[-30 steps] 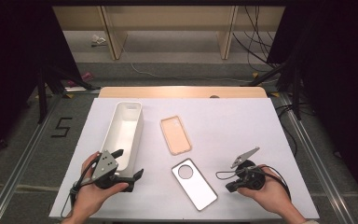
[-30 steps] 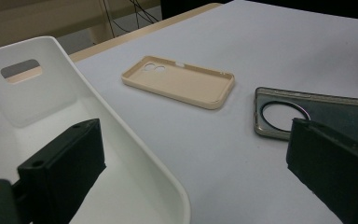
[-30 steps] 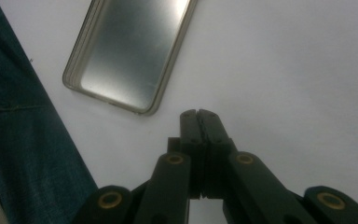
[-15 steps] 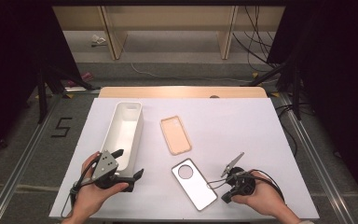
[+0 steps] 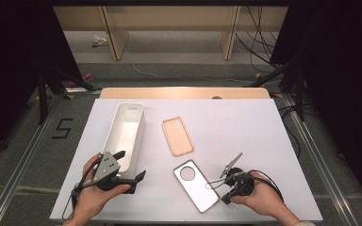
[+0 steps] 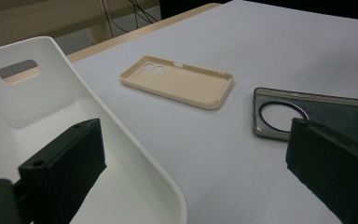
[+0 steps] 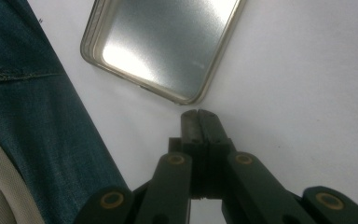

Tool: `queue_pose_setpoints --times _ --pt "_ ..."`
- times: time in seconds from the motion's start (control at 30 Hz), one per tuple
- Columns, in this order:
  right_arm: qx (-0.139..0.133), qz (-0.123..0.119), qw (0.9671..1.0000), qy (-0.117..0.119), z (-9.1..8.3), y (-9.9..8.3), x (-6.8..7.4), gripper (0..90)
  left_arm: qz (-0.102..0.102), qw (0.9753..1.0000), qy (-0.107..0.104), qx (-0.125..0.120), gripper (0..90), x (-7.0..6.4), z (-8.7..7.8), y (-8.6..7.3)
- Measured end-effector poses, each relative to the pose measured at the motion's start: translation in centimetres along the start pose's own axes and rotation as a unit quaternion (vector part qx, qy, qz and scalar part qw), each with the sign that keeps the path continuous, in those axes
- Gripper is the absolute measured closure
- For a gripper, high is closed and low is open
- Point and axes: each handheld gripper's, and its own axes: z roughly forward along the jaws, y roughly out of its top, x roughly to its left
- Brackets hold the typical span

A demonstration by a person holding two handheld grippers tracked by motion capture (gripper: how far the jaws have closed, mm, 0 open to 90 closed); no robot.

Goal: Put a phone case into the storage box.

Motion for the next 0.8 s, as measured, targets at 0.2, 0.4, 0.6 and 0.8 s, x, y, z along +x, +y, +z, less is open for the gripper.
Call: queue_pose_setpoints --times 0.2,0.4,0.6,0.8 --pt "0.004 -0.006 1.0000 -0.002 0.1 0.3 0.2 90.0 0.000 1.0000 -0.001 0.001 4.1 0.0 0.0 0.0" --pt "0.006 -0.013 0.9999 0.003 0.4 0.6 0.8 90.0 -0.002 1.0000 -0.001 0.002 4.1 0.0 0.0 0.0" --pt "0.008 -0.026 0.9996 0.009 0.9 1.2 1.6 90.0 0.000 1.0000 -0.001 0.001 4.2 -0.1 0.1 0.0" --pt "0.011 -0.034 0.9993 0.014 1.3 1.9 2.5 90.0 0.001 1.0000 -0.002 0.002 4.4 -0.2 0.1 0.0"
